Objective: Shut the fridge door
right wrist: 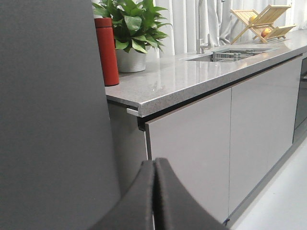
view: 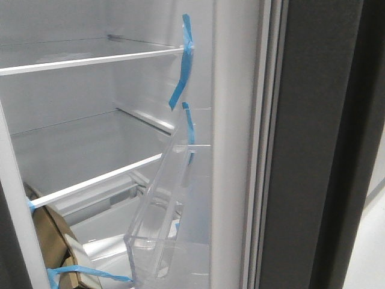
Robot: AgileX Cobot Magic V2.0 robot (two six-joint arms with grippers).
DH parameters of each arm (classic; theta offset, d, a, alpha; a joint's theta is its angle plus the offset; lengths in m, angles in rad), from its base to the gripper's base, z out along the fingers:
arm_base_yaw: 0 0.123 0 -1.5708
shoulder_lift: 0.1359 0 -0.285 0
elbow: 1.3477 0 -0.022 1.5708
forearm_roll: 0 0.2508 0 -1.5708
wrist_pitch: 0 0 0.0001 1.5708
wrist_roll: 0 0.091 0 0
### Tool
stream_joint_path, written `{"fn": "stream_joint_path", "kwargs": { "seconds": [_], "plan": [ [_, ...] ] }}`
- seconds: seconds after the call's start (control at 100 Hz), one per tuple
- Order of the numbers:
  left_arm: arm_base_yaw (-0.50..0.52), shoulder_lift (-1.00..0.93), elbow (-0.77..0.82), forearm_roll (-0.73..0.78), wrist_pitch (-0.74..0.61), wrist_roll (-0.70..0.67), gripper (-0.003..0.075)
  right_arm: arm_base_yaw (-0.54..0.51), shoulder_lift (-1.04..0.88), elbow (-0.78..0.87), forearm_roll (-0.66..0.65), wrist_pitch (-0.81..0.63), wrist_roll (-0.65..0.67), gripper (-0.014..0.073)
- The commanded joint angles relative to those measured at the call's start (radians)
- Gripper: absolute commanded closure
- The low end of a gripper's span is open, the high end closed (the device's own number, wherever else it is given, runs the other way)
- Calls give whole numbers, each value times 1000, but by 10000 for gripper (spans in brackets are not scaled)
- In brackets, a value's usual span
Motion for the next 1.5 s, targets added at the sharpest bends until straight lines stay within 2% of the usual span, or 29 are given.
{"fn": "stream_joint_path", "kwargs": {
  "seconds": [0.0, 1.21, 1.35, 1.49],
  "plan": [
    [-5, 19, 28, -2, -77, -4, 741, -8, -12, 12, -12, -75, 1, 670],
    [-5, 19, 28, -2, -77, -4, 741, -8, -12, 12, -11, -83, 1, 670],
    [-5, 19, 28, -2, -77, -4, 741, -8, 20, -4, 12, -165, 1, 670],
    [-5, 19, 28, -2, -77, -4, 741, -2, 132, -101, 12, -200, 1, 670]
  ]
}}
